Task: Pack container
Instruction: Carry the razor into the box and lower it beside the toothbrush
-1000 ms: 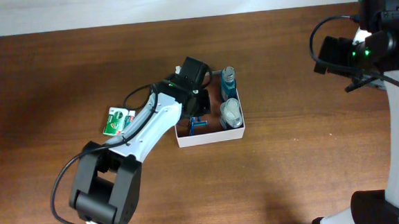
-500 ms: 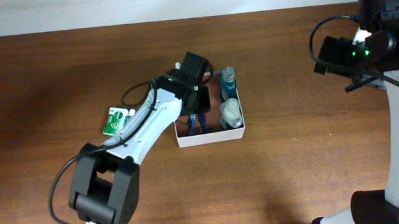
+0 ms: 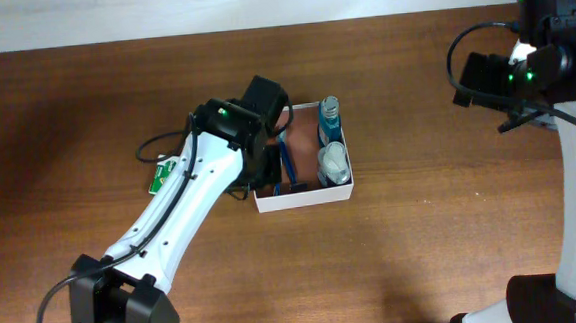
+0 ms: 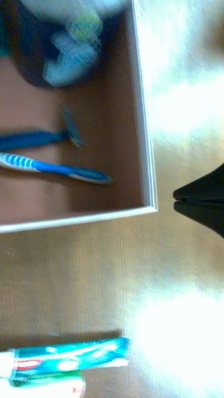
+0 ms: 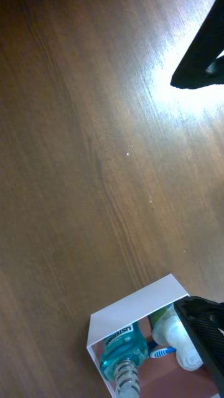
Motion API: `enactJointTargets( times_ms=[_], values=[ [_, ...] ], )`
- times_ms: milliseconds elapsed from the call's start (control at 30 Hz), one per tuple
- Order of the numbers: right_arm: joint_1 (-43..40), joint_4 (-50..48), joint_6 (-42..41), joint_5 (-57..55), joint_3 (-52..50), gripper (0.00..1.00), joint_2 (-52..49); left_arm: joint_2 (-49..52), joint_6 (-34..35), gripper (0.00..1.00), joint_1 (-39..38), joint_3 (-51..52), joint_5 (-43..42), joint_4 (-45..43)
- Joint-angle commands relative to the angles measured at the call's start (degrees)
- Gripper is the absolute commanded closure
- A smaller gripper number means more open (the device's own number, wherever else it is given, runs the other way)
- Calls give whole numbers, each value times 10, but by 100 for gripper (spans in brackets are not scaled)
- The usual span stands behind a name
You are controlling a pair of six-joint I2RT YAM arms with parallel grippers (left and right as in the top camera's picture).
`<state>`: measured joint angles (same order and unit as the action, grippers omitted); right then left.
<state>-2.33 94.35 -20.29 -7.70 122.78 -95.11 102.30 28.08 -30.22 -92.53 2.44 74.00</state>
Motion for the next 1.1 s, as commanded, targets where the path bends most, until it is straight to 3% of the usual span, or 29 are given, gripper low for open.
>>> enactJointTargets(
  times_ms=[0,367,800,1067],
  values=[
    [-4,-1,4,-5,3,2,-2,-1,-16,100,-16,6,7,22],
    [-4,-1,4,-5,3,2,-2,-1,-18,100,-41,110,-12,-59],
    [-4,-1,4,-5,3,2,-2,1,-18,100,-41,139,-11,-128],
    [-4,-1,4,-5,3,2,-2,1,-18,100,-41,140,35,-139]
  ],
)
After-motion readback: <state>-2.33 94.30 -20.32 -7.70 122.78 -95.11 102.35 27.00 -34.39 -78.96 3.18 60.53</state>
